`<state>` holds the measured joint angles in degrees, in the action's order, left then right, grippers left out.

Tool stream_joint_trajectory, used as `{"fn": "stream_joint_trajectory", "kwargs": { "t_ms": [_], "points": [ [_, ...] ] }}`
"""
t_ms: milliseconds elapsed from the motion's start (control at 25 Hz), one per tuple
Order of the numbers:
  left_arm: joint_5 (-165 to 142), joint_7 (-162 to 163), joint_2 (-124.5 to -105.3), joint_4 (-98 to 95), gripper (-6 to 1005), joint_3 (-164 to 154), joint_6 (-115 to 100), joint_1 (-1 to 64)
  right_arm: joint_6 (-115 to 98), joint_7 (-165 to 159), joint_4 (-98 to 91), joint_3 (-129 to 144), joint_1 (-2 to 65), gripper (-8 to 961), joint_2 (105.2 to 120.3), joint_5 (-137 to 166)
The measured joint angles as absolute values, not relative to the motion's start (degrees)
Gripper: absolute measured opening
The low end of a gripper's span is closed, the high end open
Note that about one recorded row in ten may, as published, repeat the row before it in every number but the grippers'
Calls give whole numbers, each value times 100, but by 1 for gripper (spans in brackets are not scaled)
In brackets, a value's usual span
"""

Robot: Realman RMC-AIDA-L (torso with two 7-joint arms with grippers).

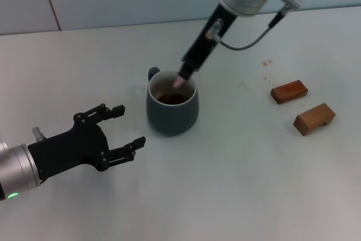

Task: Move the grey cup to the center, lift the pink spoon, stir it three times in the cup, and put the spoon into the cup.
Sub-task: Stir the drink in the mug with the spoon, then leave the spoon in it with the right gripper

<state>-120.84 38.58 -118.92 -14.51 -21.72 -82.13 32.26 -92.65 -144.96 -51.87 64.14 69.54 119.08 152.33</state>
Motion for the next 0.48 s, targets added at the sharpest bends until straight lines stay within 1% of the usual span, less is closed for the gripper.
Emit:
{"fn": "stream_joint_trajectory", "kwargs": {
  "t_ms": [120, 280, 480],
  "points": [
    [-12078, 3856, -11892, -1441, 807, -2171, -8210, 3224, -9013, -14470, -5084, 6418, 7000, 214, 11894, 15146],
    [-12066, 3853, -11891, -1441, 807, -2171, -8208, 3224, -8833, -14503, -5071, 6382, 6985, 219, 11830, 15432],
    [-12055, 3851, -11891, -1452, 807, -2170, -8208, 3242, -9178, -14562, -5196, 6386, 6929, 224, 11833, 15603]
  ]
}}
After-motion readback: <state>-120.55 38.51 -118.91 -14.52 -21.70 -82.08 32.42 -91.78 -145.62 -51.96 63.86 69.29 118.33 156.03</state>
